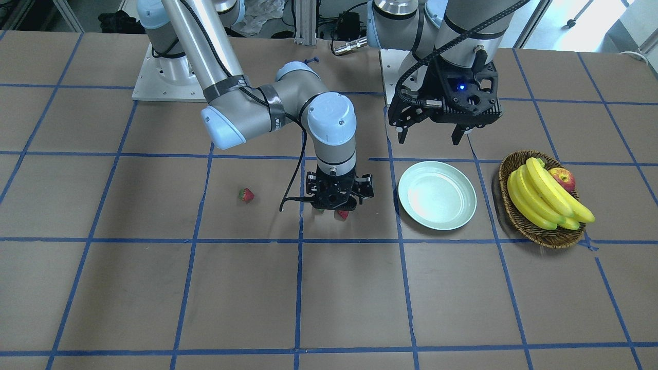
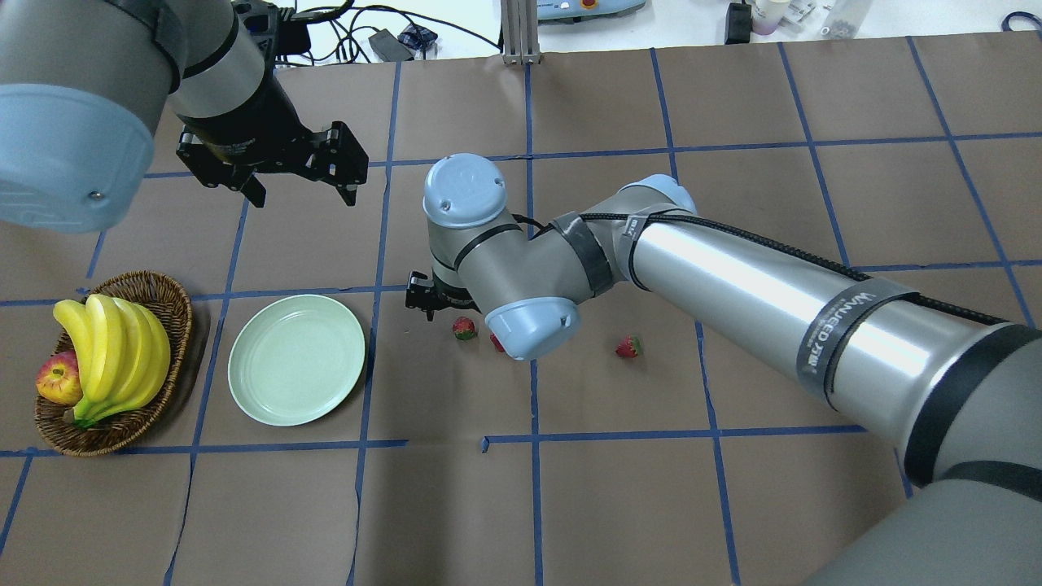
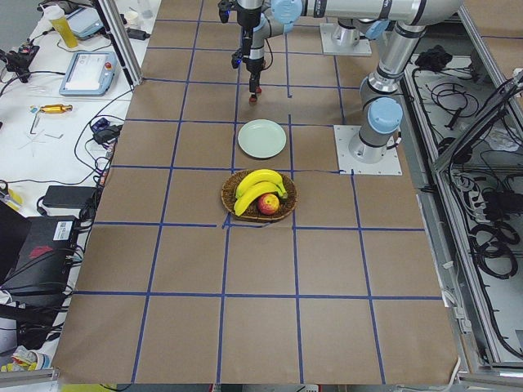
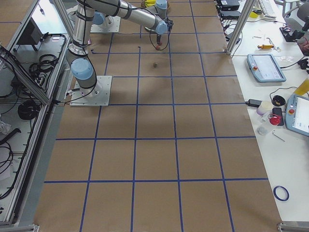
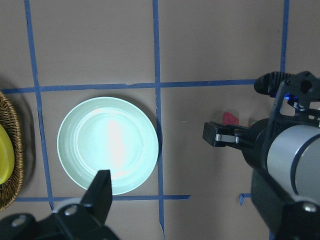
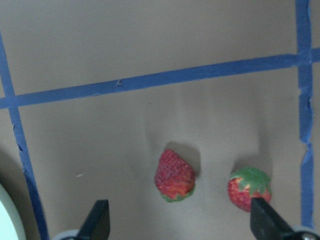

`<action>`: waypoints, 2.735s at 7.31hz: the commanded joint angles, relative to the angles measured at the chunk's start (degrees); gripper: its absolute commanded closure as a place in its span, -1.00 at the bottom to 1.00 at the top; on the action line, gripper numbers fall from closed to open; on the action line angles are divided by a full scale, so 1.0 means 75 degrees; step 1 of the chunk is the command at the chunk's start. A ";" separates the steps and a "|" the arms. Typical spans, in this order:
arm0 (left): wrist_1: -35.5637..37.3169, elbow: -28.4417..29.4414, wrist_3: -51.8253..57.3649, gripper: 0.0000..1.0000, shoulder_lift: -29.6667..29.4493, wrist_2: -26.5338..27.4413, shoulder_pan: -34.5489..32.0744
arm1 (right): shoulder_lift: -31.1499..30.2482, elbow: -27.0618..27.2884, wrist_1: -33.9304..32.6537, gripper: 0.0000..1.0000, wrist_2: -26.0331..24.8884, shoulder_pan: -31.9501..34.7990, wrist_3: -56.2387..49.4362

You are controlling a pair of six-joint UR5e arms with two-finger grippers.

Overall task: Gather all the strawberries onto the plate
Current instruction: 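Carry the strawberry toward the plate and release it beside the first, then move the right gripper to the last strawberry and grasp it, then carry the strawberry toward the plate and release it near the others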

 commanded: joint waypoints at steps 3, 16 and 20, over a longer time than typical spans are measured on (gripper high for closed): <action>0.0000 -0.0012 0.0009 -1.00 -0.0009 0.0000 0.0000 | -0.1326 0.1756 0.0877 -1.00 -0.0570 -0.2369 -0.2747; 0.0000 -0.0012 -0.0003 -1.00 -0.0021 0.0000 -0.0012 | -0.0877 0.1166 -0.0716 1.00 0.1233 -0.1361 -0.0439; 0.0000 -0.0012 -0.0014 -1.00 -0.0021 0.0000 0.0000 | 0.0097 0.0848 -0.0741 1.00 0.1576 0.0341 0.0503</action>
